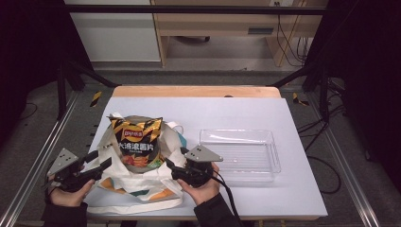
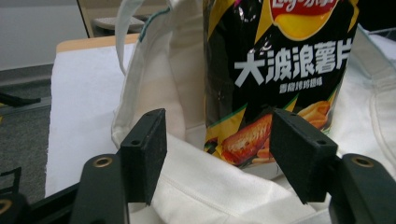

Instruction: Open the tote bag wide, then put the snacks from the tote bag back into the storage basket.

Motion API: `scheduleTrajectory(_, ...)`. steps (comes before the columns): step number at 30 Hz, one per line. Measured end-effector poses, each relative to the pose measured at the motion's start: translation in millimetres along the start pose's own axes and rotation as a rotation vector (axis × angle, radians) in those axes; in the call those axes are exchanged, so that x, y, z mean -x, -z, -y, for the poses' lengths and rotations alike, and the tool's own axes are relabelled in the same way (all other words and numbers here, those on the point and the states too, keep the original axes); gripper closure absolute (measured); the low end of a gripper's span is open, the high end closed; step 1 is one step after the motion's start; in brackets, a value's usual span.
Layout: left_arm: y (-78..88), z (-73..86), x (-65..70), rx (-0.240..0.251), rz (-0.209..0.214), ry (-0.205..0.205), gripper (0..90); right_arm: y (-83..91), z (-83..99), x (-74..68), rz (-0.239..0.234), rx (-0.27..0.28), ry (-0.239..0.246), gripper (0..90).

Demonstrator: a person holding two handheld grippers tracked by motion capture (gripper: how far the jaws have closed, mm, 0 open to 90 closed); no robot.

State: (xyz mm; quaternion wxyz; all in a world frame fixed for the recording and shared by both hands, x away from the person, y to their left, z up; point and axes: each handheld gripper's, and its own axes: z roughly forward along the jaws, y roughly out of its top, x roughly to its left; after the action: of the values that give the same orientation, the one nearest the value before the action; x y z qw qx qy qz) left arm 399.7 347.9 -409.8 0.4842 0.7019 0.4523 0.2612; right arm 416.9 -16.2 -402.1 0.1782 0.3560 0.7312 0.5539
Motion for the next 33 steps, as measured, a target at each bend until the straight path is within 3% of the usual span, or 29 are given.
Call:
scheduleTrajectory(4, 3.3, -5.7, 0.2, 0.014, -0.003, 0.012, 35.3, 2.1, -11.9, 0.3, -0.003, 0.018, -0.004, 36.5)
scheduleTrajectory(14, 8.5, -30.8, 2.1, 0.052, 0.002, -0.014, 33.7, 5.4, -28.8, 2.9, 0.005, 0.036, 0.010, 35.5)
scheduleTrajectory(33, -0.4, -71.6, 3.6, 0.105, -0.012, -0.035, 35.4, -6.2, -55.7, 5.0, 0.018, 0.040, 0.020, 37.7)
